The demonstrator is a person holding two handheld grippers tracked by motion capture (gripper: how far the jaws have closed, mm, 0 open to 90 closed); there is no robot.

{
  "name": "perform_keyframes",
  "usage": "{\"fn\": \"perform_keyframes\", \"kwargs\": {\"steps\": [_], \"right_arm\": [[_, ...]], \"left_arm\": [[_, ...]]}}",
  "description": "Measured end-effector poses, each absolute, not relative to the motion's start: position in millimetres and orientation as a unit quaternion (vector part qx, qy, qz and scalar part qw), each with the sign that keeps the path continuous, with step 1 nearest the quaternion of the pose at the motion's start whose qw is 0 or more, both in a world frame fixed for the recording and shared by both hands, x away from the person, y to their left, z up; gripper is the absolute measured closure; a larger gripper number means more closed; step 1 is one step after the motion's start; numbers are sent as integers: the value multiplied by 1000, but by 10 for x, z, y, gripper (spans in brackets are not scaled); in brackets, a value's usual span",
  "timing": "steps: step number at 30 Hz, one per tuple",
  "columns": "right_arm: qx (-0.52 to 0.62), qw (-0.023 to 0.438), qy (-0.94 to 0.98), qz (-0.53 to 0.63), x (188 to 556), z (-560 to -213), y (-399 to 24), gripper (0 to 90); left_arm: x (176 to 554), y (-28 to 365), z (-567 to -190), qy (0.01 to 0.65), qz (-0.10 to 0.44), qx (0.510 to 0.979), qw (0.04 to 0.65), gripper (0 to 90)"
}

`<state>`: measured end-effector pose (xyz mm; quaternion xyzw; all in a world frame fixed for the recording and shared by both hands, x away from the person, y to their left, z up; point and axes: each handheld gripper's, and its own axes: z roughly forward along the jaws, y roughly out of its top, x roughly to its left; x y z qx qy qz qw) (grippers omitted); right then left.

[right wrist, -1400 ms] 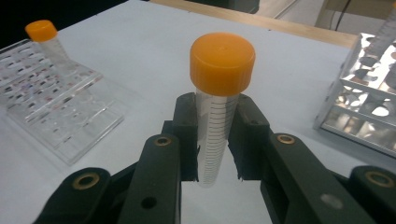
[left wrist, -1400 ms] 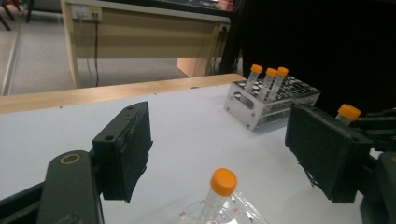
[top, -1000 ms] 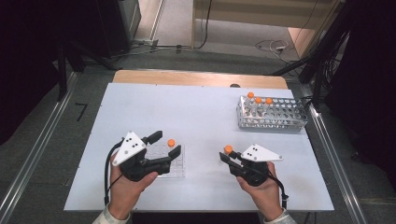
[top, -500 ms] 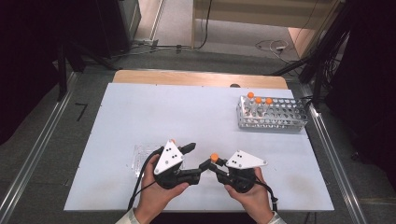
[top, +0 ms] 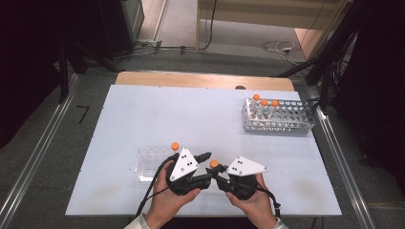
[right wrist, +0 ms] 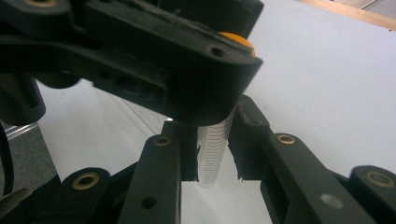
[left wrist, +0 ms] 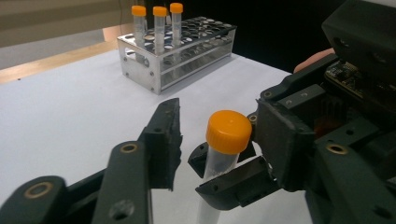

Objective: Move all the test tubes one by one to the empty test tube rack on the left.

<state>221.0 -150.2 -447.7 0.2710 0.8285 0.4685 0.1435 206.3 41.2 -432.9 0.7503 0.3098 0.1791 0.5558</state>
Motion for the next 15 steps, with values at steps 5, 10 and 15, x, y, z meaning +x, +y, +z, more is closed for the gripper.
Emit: {"fn": "perform_keyframes", "kwargs": {"steps": [5,10,15], "right_arm": [[271,144,828,469,2210,-4474,-1503,720],[273,142,828,468,2215,-4481,-1506,719],[276,137,829,467,2218,-4486,-1508,713]], "left_arm": [[2069,401,-4352,307,175,755,552,613],[2069,390,-4362,302,172,758,551,691],[2080,400,-4365,304,166,758,553,700]]}}
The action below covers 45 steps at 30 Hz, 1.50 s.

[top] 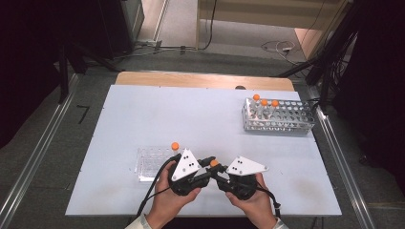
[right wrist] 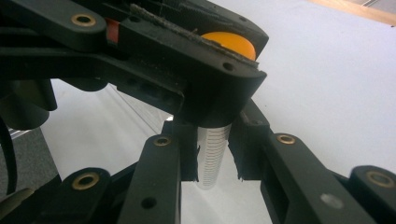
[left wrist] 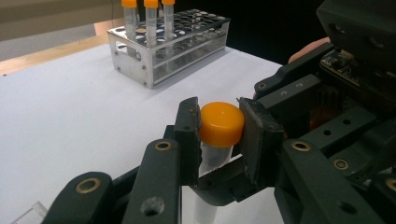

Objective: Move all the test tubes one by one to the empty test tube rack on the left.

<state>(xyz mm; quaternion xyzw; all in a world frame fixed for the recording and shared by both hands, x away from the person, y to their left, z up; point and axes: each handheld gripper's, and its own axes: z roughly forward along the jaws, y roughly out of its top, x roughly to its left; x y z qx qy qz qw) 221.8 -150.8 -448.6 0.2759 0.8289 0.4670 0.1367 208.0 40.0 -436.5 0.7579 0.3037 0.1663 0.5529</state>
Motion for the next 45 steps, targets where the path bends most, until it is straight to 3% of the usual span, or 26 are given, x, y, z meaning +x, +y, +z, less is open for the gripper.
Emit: {"fn": "perform_keyframes", "kwargs": {"steps": [8,12,28,45], "right_arm": [[273,116,826,480,2224,-4477,-1512,400],[275,106,827,478,2231,-4490,-1516,326],[274,98,832,472,2231,-4536,-1562,313],[282,102,830,470,2260,-4543,-1601,317]], "left_arm": [[2094,499,-4303,313,163,744,567,703],[2100,589,-4239,322,162,735,575,703],[2069,1128,-3913,356,180,689,605,703],[2127,1525,-3906,409,232,664,581,702]]}}
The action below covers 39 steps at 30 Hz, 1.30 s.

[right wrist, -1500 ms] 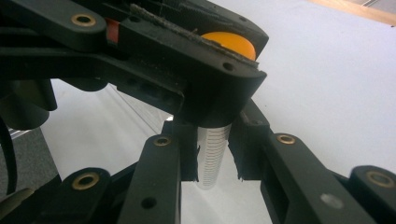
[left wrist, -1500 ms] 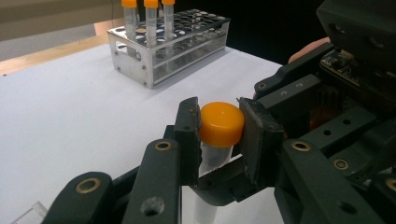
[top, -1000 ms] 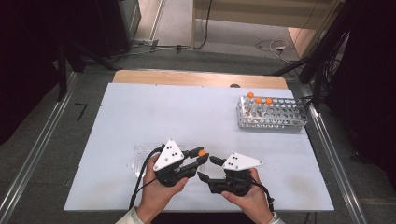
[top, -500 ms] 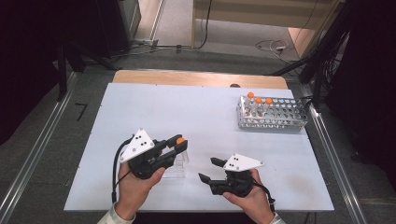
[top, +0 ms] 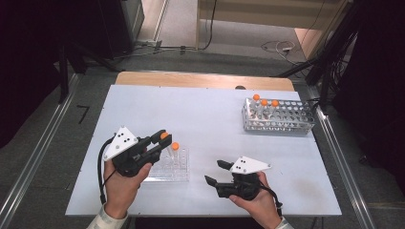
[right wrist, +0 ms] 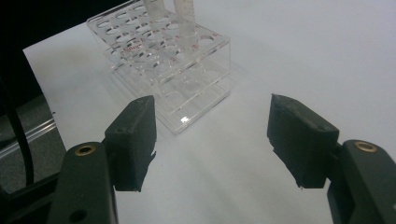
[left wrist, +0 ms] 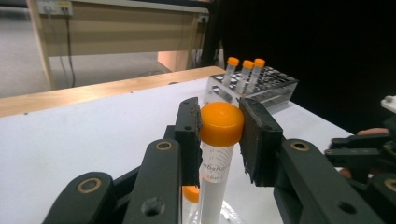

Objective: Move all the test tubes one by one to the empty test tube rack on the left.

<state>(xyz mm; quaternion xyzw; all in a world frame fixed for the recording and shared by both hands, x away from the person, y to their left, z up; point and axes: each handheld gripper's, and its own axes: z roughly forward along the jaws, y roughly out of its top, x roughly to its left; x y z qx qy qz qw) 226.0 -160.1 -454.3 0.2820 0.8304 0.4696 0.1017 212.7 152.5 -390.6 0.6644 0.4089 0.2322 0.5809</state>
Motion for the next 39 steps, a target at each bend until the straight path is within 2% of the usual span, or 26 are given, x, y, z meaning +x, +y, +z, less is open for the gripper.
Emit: {"fn": "perform_keyframes", "kwargs": {"steps": [11,24,39], "right_arm": [[285,101,830,468,2279,-4565,-1609,323],[289,102,831,465,2290,-4582,-1618,325],[288,103,833,462,2287,-4590,-1615,325]], "left_arm": [[2210,1597,-3990,429,252,657,566,702],[2247,1512,-4104,422,279,672,541,701],[2252,1428,-4333,421,275,692,517,697]]}}
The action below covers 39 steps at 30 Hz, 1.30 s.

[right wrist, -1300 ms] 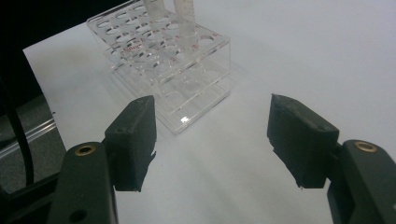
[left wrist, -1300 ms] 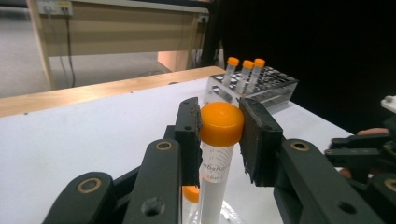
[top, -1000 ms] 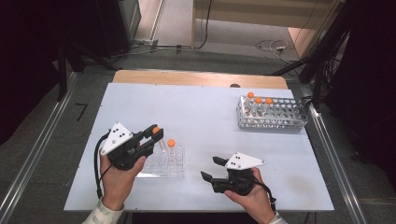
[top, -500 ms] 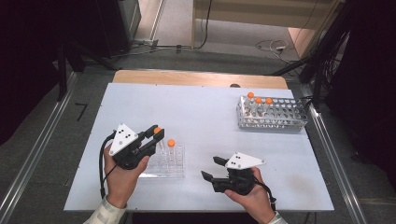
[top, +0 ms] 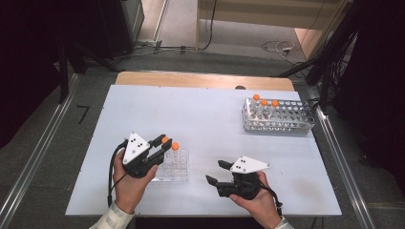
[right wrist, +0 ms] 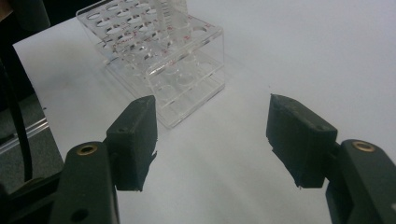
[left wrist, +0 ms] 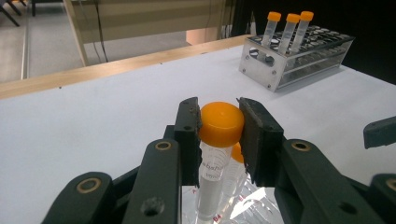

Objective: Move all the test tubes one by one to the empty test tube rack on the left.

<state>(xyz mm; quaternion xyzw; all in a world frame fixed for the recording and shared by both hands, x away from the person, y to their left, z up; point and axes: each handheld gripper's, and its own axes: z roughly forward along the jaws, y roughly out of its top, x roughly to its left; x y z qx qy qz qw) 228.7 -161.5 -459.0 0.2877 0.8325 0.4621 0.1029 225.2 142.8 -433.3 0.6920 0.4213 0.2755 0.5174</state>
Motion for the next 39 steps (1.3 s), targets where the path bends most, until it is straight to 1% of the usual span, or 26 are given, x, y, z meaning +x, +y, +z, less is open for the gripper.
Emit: {"fn": "perform_keyframes", "kwargs": {"steps": [5,16,27,32,36,39], "right_arm": [[286,103,833,462,2289,-4597,-1613,325],[286,103,834,461,2286,-4600,-1610,325],[287,103,833,462,2291,-4597,-1617,325],[293,106,830,463,2307,-4595,-1639,324],[301,111,826,463,2338,-4594,-1682,324],[308,118,823,464,2367,-4583,-1727,324]], "left_arm": [[2246,1419,-4343,421,270,694,518,685],[2236,1428,-4330,422,267,690,523,625],[2219,1458,-4308,426,249,685,536,555],[2203,1479,-4292,433,244,679,541,470],[2201,1501,-4292,446,240,673,540,371],[2201,1528,-4293,449,233,672,540,345]]}}
